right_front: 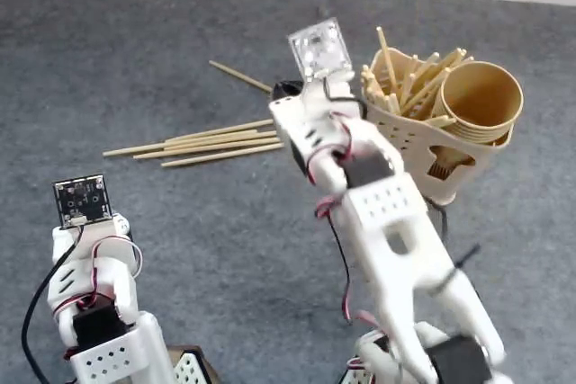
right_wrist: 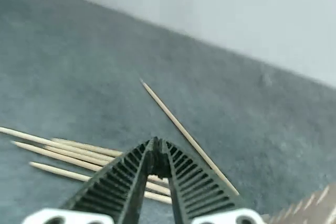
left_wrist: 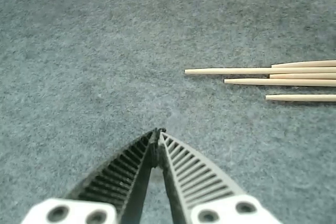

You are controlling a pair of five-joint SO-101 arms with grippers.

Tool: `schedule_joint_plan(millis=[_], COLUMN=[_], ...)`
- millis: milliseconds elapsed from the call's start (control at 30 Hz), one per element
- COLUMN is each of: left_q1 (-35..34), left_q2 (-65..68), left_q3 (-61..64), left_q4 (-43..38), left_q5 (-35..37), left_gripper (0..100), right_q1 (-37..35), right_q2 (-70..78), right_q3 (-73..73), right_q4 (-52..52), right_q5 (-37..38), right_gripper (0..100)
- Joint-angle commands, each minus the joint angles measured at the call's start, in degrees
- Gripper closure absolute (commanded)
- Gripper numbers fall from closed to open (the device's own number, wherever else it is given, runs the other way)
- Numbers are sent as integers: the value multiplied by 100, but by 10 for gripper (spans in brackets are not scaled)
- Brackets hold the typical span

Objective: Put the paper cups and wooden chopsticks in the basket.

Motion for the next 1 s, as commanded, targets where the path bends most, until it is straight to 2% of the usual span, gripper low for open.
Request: schedule_joint_plan(millis=[0, 233, 333, 433, 633, 833, 967], left_q1=[75, 75, 75, 66, 66, 66, 66], left_q2=[-13, -13, -13, -13, -13, -13, -13], left_q3=[-48, -48, -57, -57, -57, -57, -48], left_q4=[-105, -88, -88, -79, -79, -79, -79], left_q5=[-35, -35, -35, -35, -35, -35, -35], left_gripper=[989, 989, 989, 989, 989, 989, 989], right_q1=[154, 154, 154, 198, 286, 286, 286], right_q2=[488, 1253, 1367, 1367, 1684, 2932, 4022], right_q3=[-664, -1130, -1165, -1121, -901, -796, -1499], right_q4=[-154, -154, -207, -673, -2097, -3178, -3582], right_q5=[44, 26, -431, -853, -888, -888, -888], right_gripper=[990, 990, 990, 990, 989, 989, 989])
